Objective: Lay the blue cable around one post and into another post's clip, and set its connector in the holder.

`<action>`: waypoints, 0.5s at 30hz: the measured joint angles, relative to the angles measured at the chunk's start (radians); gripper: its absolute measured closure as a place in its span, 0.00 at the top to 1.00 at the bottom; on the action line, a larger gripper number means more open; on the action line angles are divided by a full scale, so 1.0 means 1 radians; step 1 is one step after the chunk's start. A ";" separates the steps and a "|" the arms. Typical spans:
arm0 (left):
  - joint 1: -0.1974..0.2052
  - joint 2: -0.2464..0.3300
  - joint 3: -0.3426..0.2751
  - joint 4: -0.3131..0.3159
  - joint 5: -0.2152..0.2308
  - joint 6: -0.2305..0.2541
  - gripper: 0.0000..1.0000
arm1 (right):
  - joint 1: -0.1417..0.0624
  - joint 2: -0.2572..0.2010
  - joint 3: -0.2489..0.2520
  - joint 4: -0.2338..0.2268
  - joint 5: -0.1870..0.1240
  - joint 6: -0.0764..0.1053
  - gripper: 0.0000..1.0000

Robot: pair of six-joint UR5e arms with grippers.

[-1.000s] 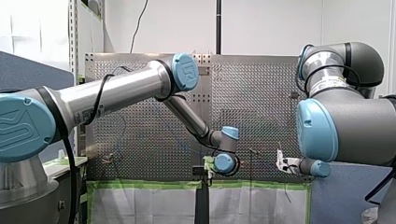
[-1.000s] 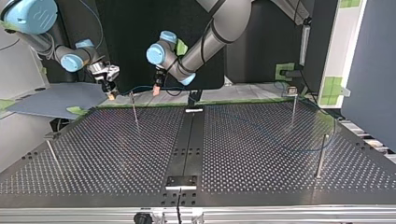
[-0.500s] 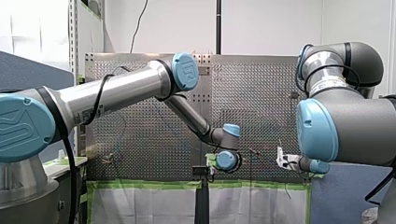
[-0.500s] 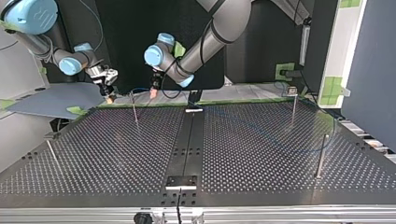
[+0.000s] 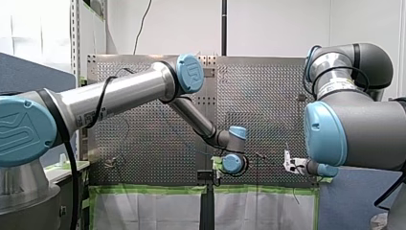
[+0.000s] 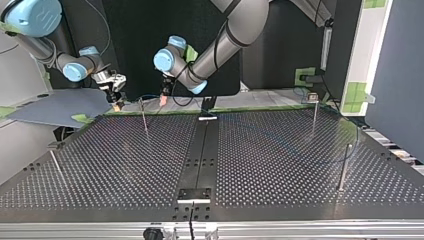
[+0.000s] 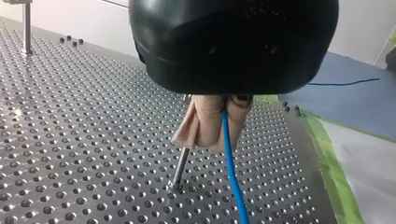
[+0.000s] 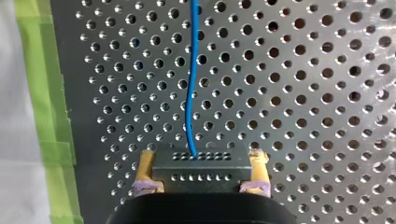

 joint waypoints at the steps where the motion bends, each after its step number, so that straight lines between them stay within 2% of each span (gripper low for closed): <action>1: 0.000 0.000 0.000 -0.001 0.000 0.001 0.00 | 0.001 0.000 0.000 0.006 0.009 -0.005 0.00; 5: -0.012 0.002 -0.001 -0.016 0.010 0.012 0.00 | 0.003 0.000 0.000 0.026 0.028 -0.022 0.00; 10: -0.023 0.008 -0.001 -0.023 0.016 0.018 0.00 | 0.002 -0.004 0.001 0.054 0.032 -0.055 0.00; 13: -0.024 0.011 0.000 -0.024 0.017 0.018 0.00 | -0.001 -0.008 0.001 0.058 0.031 -0.062 0.00; 15: -0.022 0.012 0.000 -0.023 0.018 0.018 0.00 | -0.003 -0.013 0.000 0.059 0.028 -0.061 0.00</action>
